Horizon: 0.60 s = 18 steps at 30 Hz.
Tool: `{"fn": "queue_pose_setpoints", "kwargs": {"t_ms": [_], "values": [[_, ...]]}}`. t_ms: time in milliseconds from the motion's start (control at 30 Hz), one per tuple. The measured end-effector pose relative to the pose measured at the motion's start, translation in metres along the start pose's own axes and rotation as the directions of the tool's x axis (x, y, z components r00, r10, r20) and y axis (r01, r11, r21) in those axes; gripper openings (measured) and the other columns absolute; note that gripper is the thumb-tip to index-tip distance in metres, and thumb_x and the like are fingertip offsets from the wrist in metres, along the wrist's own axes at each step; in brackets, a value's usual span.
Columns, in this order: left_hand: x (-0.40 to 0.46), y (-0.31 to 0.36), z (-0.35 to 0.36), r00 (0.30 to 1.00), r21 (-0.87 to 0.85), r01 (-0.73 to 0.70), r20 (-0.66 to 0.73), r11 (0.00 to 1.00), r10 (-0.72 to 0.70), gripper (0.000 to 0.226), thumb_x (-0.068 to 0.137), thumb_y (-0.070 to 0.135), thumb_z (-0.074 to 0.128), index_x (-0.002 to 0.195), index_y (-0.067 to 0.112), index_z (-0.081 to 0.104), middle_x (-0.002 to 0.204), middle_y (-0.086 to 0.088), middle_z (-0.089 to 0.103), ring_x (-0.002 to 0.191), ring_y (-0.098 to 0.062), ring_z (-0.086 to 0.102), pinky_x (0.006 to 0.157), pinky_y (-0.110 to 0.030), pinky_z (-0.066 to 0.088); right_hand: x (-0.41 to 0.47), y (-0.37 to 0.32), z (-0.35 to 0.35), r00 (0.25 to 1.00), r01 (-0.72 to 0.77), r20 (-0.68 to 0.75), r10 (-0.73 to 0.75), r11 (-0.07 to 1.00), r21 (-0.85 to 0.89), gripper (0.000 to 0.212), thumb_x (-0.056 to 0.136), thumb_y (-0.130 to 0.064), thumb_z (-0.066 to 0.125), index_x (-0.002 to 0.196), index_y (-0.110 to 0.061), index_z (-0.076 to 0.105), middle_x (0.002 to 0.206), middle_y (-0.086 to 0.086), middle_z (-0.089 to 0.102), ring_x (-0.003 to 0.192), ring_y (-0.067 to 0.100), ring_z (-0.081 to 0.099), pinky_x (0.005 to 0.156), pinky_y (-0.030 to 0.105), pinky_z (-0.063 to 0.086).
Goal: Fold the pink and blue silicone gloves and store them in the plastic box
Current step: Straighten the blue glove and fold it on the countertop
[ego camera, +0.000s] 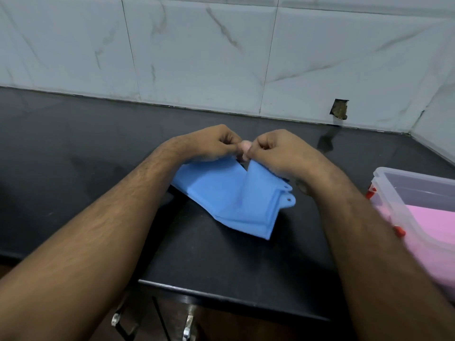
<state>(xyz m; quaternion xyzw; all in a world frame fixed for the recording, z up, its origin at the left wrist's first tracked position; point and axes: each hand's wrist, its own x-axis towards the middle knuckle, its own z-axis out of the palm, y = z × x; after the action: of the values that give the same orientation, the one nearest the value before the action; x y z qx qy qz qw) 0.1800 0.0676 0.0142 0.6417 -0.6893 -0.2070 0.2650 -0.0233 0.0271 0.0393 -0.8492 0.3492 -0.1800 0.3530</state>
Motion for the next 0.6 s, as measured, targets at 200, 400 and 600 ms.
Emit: {"fn": "queue_pose_setpoints", "kwargs": {"t_ms": [200,400,600], "values": [[0.006,0.010,0.008,0.992,0.125,-0.052,0.118,0.991,0.037,0.020,0.089,0.052,0.074,0.087,0.033,0.080,0.096,0.006,0.077,0.095,-0.014,0.072,0.093,-0.040,0.056,-0.040,0.016,0.002,0.974,-0.212,-0.160,0.161,0.899,-0.384,0.027,0.094,-0.051,0.064,0.102,-0.025,0.061,0.099,-0.002,0.067,0.090,0.023,0.066,0.079,0.040,0.056],[0.009,0.019,0.018,0.978,0.117,-0.113,0.188,0.987,0.090,0.007,0.090,0.042,0.078,0.090,0.036,0.082,0.097,0.015,0.077,0.093,0.000,0.071,0.085,-0.023,0.050,-0.106,0.043,0.020,0.969,-0.166,-0.237,0.076,0.906,-0.389,0.039,0.101,-0.034,0.060,0.138,-0.026,0.050,0.133,0.001,0.047,0.111,0.017,0.052,0.084,0.031,0.041],[0.007,0.026,0.025,0.955,-0.031,-0.161,0.248,0.986,0.164,0.015,0.090,0.040,0.078,0.098,0.028,0.081,0.104,0.007,0.079,0.099,-0.011,0.075,0.093,-0.031,0.060,-0.160,0.049,0.029,0.880,-0.091,-0.474,-0.028,0.970,-0.225,0.011,0.094,-0.033,0.070,0.103,-0.030,0.065,0.102,-0.015,0.054,0.085,0.001,0.055,0.070,0.012,0.040]]}}
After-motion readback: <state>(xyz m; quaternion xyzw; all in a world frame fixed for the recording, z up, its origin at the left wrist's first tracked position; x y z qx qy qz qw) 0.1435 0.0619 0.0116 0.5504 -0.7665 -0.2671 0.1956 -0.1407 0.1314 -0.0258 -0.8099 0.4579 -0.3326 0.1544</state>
